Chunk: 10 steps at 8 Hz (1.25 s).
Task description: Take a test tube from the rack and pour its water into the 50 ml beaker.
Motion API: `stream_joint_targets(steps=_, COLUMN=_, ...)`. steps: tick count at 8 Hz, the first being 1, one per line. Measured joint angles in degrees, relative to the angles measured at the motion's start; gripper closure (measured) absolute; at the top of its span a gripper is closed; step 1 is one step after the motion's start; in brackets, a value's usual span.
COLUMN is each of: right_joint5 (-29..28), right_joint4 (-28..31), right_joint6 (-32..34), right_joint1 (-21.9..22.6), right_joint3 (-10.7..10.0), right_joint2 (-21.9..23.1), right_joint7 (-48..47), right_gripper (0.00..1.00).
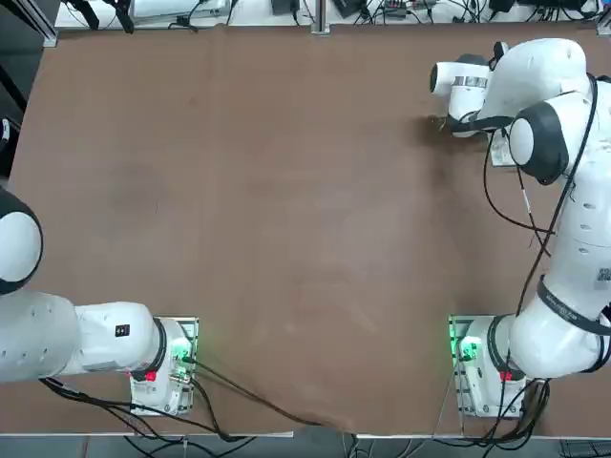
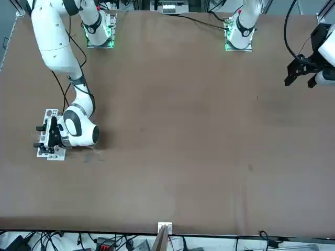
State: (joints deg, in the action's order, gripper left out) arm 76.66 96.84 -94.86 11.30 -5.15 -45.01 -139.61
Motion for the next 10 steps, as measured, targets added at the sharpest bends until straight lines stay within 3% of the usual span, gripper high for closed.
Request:
stream_joint_targets(steps=5, right_joint5=0.0, right_joint4=-0.3, right_joint6=1.5, right_joint1=0.0, right_joint3=0.0, right_joint2=-0.3, right_joint7=-2.2, right_gripper=0.34)
stream_joint_targets(steps=7, right_joint5=0.0, right_joint4=-0.3, right_joint6=1.5, right_joint1=0.1, right_joint3=0.0, right_joint2=-0.5, right_joint7=-2.4, right_gripper=0.48)
stream_joint_targets(steps=8, right_joint5=0.2, right_joint4=-0.4, right_joint6=1.5, right_joint1=0.1, right_joint3=0.0, right_joint2=-0.7, right_joint7=-2.5, right_gripper=0.49)
stream_joint_targets(steps=9, right_joint5=0.5, right_joint4=-0.6, right_joint6=1.5, right_joint1=0.1, right_joint3=0.0, right_joint2=-0.9, right_joint7=-2.5, right_gripper=0.59)
stream_joint_targets(steps=10, right_joint5=0.9, right_joint4=-0.8, right_joint6=1.5, right_joint1=0.1, right_joint3=0.0, right_joint2=-1.1, right_joint7=-2.6, right_gripper=0.61)
